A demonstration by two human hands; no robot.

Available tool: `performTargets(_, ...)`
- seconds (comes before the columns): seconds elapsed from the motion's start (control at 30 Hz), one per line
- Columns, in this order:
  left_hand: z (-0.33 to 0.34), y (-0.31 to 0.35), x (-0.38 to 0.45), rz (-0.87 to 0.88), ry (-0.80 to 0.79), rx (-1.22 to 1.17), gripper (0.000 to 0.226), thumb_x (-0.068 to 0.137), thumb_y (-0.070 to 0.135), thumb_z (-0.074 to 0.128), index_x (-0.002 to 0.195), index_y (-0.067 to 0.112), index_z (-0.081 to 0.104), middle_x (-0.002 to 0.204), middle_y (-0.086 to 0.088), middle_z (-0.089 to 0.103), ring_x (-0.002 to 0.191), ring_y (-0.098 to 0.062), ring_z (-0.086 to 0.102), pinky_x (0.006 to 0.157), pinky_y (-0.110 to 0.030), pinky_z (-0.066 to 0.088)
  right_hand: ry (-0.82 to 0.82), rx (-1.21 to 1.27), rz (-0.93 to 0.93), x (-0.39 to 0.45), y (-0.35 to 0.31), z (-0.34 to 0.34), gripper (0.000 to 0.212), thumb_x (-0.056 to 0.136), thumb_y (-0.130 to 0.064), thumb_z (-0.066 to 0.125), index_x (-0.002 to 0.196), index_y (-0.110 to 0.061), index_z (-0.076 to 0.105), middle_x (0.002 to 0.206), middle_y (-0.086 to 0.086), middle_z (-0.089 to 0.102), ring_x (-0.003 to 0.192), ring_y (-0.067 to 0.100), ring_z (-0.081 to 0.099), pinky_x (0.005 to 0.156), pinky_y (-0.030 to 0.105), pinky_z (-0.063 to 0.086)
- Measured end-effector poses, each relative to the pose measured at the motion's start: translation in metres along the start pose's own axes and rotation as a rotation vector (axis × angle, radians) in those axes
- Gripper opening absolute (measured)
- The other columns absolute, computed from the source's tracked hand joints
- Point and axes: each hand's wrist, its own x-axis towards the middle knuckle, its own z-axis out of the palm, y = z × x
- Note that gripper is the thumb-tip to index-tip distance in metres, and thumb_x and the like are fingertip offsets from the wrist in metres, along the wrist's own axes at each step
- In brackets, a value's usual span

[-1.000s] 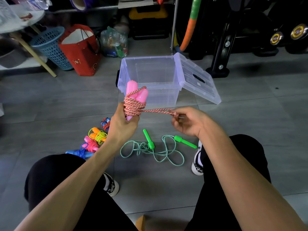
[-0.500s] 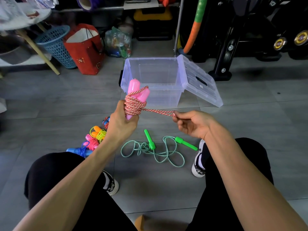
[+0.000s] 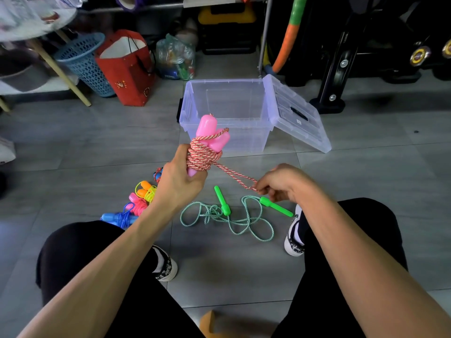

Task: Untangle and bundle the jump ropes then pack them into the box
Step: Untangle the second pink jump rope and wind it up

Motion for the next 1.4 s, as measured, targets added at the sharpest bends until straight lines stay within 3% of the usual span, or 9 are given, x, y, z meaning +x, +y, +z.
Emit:
performTargets(0.13, 0.007, 0.002, -0.005, 0.047, -0.067, 0.016, 0.026, 0.084, 0.01, 0.061, 0.095, 0.021, 0.04, 0.067, 0.012, 0.054, 0.058, -0.006, 0.051, 0.049, -0.01, 0.035, 0.229, -0.476, -0.069, 0.002, 0.0, 0.007, 0.008, 0.077, -0.012, 0.064, 0.072, -0.007, 0.06, 0.063, 0.009, 0.063, 0.047, 0.022, 0.063, 0.053, 0.021, 0.049)
performTargets(0.23, 0.011, 0.001, -0.003, 0.032, -0.078, 0.016, 0.025, 0.084, 0.011, 0.061, 0.094, 0.02, 0.041, 0.069, 0.009, 0.055, 0.059, -0.007, 0.051, 0.049, -0.011, 0.034, 0.262, -0.502, -0.111, 0.005, 0.003, 0.008, 0.005, 0.078, -0.011, 0.06, 0.074, -0.008, 0.059, 0.062, 0.006, 0.06, 0.055, 0.024, 0.065, 0.055, 0.023, 0.049)
performTargets(0.43, 0.003, -0.014, 0.009, -0.14, -0.057, -0.028, 0.021, 0.083, 0.018, 0.058, 0.1, 0.018, 0.046, 0.074, 0.0, 0.061, 0.069, -0.034, 0.065, 0.059, -0.04, 0.051, -0.111, 0.376, -0.055, -0.004, 0.001, -0.006, 0.015, 0.088, -0.012, 0.069, 0.078, -0.005, 0.061, 0.058, 0.002, 0.05, 0.034, 0.004, 0.041, 0.039, 0.017, 0.046)
performTargets(0.63, 0.011, -0.009, 0.004, -0.057, -0.085, 0.011, 0.021, 0.084, 0.011, 0.06, 0.096, 0.017, 0.043, 0.072, 0.004, 0.056, 0.061, -0.014, 0.054, 0.052, -0.021, 0.039, -0.211, 0.656, 0.022, -0.009, 0.005, -0.019, 0.025, 0.086, -0.028, 0.07, 0.072, -0.016, 0.054, 0.05, -0.005, 0.047, 0.035, 0.003, 0.04, 0.036, 0.017, 0.041)
performTargets(0.83, 0.006, -0.001, 0.004, -0.083, -0.038, -0.199, 0.024, 0.087, 0.024, 0.063, 0.106, 0.02, 0.049, 0.076, 0.001, 0.06, 0.064, -0.033, 0.06, 0.062, -0.049, 0.056, 0.024, 0.312, -0.031, -0.005, 0.013, -0.003, 0.034, 0.079, -0.031, 0.08, 0.068, -0.012, 0.053, 0.047, 0.001, 0.048, 0.034, 0.01, 0.043, 0.039, 0.019, 0.043)
performTargets(1.03, 0.007, 0.004, 0.005, -0.073, -0.088, -0.279, 0.023, 0.089, 0.016, 0.064, 0.109, 0.017, 0.053, 0.076, 0.005, 0.057, 0.062, -0.011, 0.047, 0.059, -0.031, 0.048, 0.159, -0.061, -0.261, 0.0, 0.015, 0.009, 0.023, 0.079, -0.032, 0.073, 0.077, -0.012, 0.063, 0.066, 0.003, 0.068, 0.06, 0.02, 0.062, 0.076, 0.039, 0.059)
performTargets(1.17, 0.009, -0.002, 0.009, -0.132, -0.187, -0.299, 0.019, 0.085, 0.017, 0.063, 0.098, 0.022, 0.05, 0.071, 0.007, 0.054, 0.056, -0.01, 0.045, 0.058, -0.036, 0.043, 0.315, -0.138, -0.515, -0.003, 0.013, 0.017, 0.014, 0.089, -0.013, 0.058, 0.101, -0.017, 0.064, 0.095, 0.0, 0.067, 0.083, 0.013, 0.058, 0.073, 0.019, 0.04)
performTargets(1.3, 0.012, 0.003, 0.01, -0.172, -0.246, -0.305, 0.019, 0.085, 0.012, 0.063, 0.094, 0.017, 0.048, 0.063, 0.008, 0.053, 0.049, -0.009, 0.042, 0.051, -0.029, 0.037, 0.112, 0.174, -0.621, -0.006, 0.001, 0.026, 0.026, 0.088, -0.005, 0.057, 0.089, -0.03, 0.066, 0.092, -0.006, 0.069, 0.089, 0.01, 0.064, 0.079, 0.02, 0.046)
performTargets(1.4, 0.01, 0.008, 0.011, -0.277, -0.269, -0.421, 0.015, 0.086, 0.006, 0.06, 0.092, 0.009, 0.047, 0.049, 0.009, 0.051, 0.041, -0.012, 0.037, 0.04, -0.022, 0.029, -0.002, 0.075, -0.593, -0.005, 0.003, 0.037, 0.03, 0.084, -0.019, 0.071, 0.111, -0.027, 0.062, 0.112, -0.006, 0.064, 0.102, 0.01, 0.061, 0.091, 0.025, 0.048)
